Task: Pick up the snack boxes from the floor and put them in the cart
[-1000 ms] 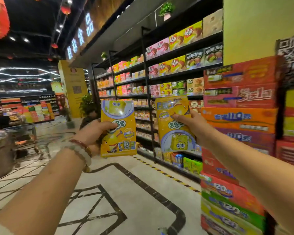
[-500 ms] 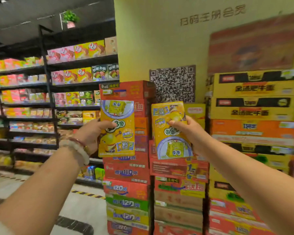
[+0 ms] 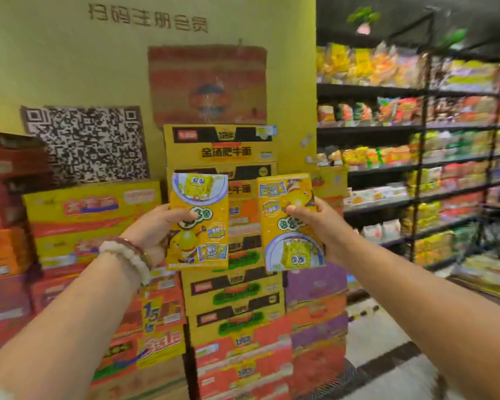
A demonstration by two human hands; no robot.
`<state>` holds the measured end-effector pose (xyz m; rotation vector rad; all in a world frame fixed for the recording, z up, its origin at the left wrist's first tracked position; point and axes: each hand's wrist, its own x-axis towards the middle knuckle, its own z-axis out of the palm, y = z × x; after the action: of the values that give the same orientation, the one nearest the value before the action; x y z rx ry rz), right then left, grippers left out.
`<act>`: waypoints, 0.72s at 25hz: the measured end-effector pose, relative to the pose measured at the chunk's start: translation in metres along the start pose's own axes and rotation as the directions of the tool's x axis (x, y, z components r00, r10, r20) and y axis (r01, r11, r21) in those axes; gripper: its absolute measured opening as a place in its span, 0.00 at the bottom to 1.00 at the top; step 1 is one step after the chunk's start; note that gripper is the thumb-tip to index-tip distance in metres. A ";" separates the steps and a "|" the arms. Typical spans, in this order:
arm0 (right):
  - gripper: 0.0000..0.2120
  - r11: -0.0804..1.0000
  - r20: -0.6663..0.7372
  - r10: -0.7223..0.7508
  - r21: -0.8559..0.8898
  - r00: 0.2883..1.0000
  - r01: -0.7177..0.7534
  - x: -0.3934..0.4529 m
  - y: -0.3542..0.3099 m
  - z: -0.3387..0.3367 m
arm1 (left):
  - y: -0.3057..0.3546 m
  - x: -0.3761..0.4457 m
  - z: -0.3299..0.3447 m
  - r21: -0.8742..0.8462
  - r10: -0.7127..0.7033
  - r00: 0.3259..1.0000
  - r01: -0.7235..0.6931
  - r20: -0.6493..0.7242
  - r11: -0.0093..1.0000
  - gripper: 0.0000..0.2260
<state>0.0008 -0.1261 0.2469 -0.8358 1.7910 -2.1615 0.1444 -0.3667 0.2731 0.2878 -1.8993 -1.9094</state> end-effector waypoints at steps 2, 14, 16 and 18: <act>0.22 1.000 -0.090 -0.016 -0.016 0.996 0.014 0.020 0.001 -0.049 | -0.009 0.051 0.041 -0.016 0.011 0.996 -0.010 0.084 1.000 0.28; 0.19 0.985 -0.602 -0.112 -0.172 0.790 0.009 0.054 -0.003 -0.321 | -0.065 0.262 0.365 -0.036 -0.046 0.788 0.086 0.614 0.996 0.07; 0.19 0.983 -0.663 -0.118 -0.182 0.739 -0.006 0.048 -0.002 -0.368 | -0.077 0.272 0.420 -0.041 -0.054 0.739 0.110 0.671 0.993 0.03; 0.22 0.981 -0.701 -0.119 -0.191 0.703 -0.024 0.045 -0.001 -0.415 | -0.088 0.282 0.471 -0.052 -0.057 0.696 0.134 0.716 0.990 0.05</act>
<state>-0.2623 0.1964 0.2198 -0.0143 2.3534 -2.5999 -0.3253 -0.0701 0.2477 -0.4894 -2.2571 -2.4087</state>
